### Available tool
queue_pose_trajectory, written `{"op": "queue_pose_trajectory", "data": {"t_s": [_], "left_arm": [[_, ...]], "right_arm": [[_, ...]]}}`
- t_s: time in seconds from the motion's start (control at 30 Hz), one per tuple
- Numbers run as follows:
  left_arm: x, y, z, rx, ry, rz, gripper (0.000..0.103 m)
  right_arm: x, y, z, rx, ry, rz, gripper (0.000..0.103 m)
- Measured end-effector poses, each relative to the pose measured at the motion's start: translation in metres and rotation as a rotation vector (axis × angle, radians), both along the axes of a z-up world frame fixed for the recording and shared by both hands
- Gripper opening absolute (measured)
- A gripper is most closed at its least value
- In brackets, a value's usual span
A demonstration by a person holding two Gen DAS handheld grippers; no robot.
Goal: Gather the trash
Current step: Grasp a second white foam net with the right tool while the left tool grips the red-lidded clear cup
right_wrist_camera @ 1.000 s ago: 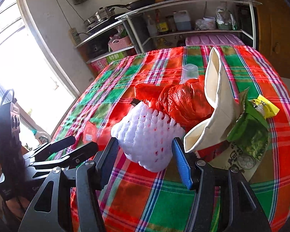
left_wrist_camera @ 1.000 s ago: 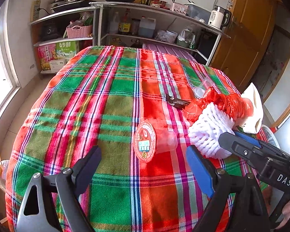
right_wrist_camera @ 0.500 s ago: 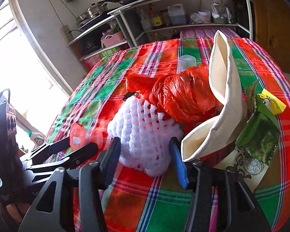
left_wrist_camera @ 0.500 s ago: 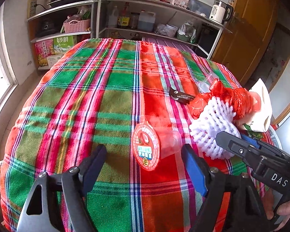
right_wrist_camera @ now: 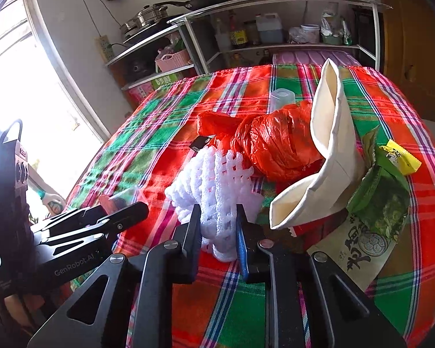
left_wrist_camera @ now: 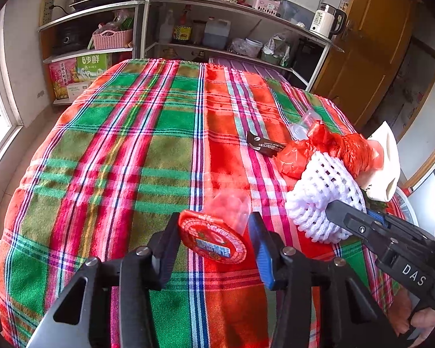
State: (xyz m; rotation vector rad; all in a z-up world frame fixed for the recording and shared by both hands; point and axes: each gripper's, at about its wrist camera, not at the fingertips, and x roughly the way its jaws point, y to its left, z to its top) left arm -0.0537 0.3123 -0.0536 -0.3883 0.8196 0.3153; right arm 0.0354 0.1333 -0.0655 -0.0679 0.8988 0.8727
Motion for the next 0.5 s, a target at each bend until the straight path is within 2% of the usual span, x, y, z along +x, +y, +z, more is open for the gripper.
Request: {"op": "queue_pose_trajectory", "data": {"t_s": [0.27,0.5], "left_arm": [[-0.011,-0.009,0.015,0.030,-0.039,-0.006,0.047],[-0.017,-0.028,0.033,0.047,-0.069,-0.046,0.047]], "right_arm": [[-0.007,-0.009,0.008,0.018,-0.030,0.003,0.020],[-0.026,-0.025,0.025,0.036,-0.118,-0.003,0.020]]}}
